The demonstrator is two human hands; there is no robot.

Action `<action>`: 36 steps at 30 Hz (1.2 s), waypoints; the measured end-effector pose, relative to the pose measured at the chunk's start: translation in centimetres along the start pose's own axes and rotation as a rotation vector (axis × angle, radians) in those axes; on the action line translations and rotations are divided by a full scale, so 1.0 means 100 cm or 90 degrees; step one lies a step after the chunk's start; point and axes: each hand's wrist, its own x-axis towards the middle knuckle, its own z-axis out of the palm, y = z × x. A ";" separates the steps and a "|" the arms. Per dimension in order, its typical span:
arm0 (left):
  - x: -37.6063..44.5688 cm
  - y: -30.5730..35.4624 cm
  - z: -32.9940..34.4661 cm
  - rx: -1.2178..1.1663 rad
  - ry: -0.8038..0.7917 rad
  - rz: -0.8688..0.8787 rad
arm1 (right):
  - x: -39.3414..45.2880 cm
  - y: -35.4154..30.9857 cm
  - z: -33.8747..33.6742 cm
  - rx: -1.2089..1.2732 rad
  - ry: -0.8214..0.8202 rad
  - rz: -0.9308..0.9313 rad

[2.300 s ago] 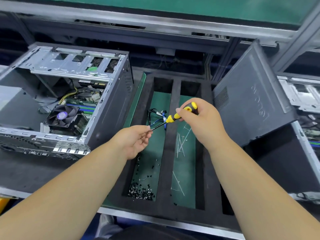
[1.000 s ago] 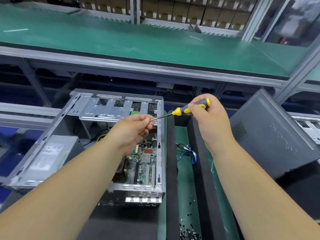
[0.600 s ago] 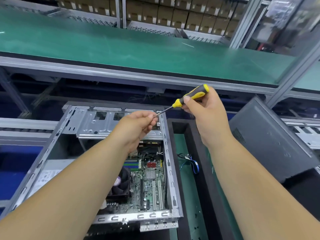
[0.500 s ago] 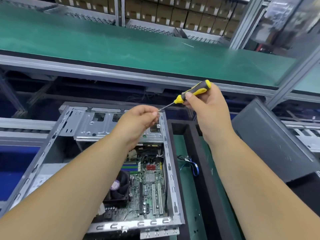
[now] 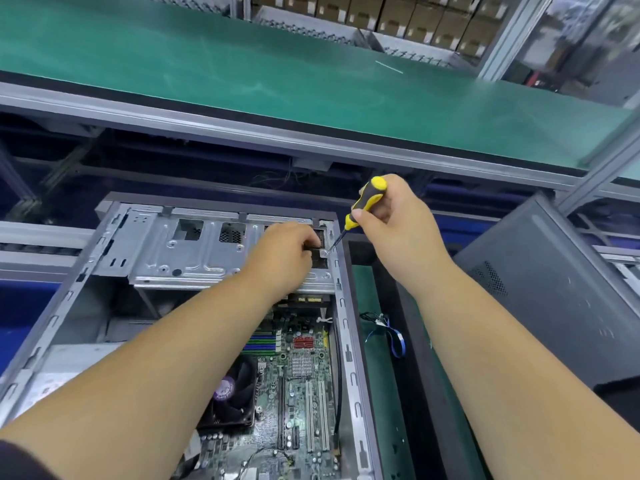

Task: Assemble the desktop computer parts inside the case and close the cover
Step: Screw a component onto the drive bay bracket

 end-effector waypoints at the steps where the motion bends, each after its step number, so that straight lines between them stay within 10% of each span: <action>1: 0.000 0.000 0.001 0.032 0.003 0.020 | 0.001 0.001 0.001 -0.007 -0.004 -0.002; 25: 0.005 -0.001 0.008 0.028 -0.005 0.037 | 0.038 -0.017 -0.005 -0.051 -0.216 0.040; 36: 0.012 0.000 0.007 -0.185 -0.004 0.002 | 0.039 -0.008 0.016 -0.159 -0.037 0.054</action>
